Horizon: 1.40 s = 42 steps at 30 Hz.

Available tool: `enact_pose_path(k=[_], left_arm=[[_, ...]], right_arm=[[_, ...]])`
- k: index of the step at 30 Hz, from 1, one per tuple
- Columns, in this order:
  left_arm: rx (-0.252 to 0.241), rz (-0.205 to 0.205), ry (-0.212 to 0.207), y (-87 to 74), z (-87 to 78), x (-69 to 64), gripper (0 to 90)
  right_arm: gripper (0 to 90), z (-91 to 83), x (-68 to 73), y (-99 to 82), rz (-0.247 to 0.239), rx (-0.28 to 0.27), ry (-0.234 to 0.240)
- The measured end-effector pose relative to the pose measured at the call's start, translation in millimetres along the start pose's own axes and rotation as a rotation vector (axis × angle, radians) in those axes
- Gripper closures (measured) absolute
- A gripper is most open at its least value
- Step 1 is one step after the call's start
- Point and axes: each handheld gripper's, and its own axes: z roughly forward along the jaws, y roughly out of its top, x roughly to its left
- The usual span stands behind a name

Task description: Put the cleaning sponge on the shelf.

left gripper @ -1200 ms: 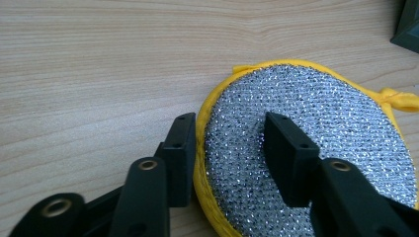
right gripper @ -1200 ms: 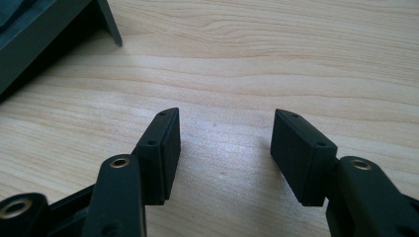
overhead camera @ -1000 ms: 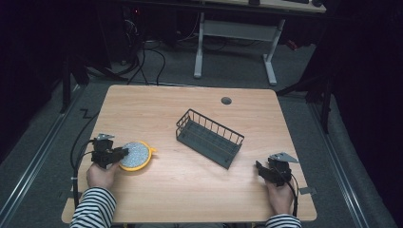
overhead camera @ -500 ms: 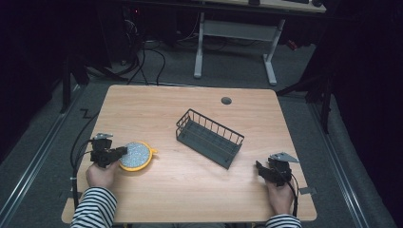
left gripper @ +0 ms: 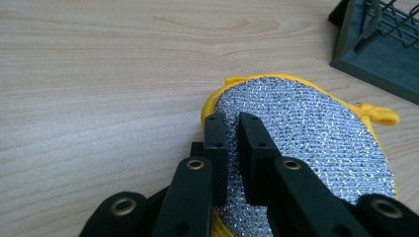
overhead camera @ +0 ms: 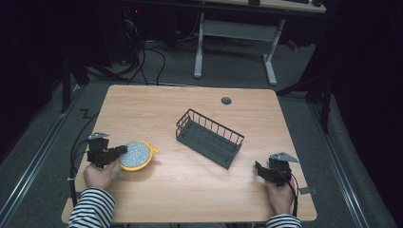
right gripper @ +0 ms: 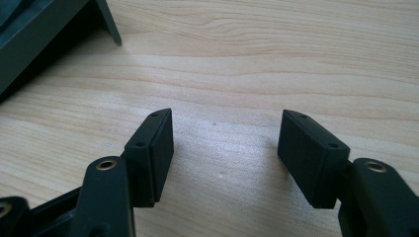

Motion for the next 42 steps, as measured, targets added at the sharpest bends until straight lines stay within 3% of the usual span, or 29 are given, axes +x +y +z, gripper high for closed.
enact_pose_path(k=[8, 16, 22, 26, 35, 42], left_arm=[[-0.041, 0.068, -0.031, 22.1, -17.3, -17.3, 83.7], [-0.072, 0.110, -0.092, 44.7, -23.9, -37.5, 83.7], [-0.084, 0.126, -0.141, 65.8, -22.5, -48.4, 83.8], [-0.086, 0.146, -0.173, 90.6, -22.2, -55.9, 83.8], [-0.078, 0.214, -0.265, 136.1, -12.7, -88.2, 83.8], [-0.074, 0.212, -0.308, 147.8, 0.5, -100.2, 83.8]], right_arm=[[37.1, 0.1, 0.3, 0.1, -0.002, 0.003, 0.003], [36.5, 0.1, 0.3, 0.1, -0.003, 0.004, 0.004], [36.1, 0.3, 0.0, 0.2, -0.006, 0.003, 0.005], [36.0, 0.4, 0.4, 0.3, -0.004, 0.004, 0.006], [35.9, 0.5, 0.4, 0.4, -0.003, 0.004, 0.006], [35.9, 0.5, 0.5, 0.4, -0.002, 0.004, 0.006]])
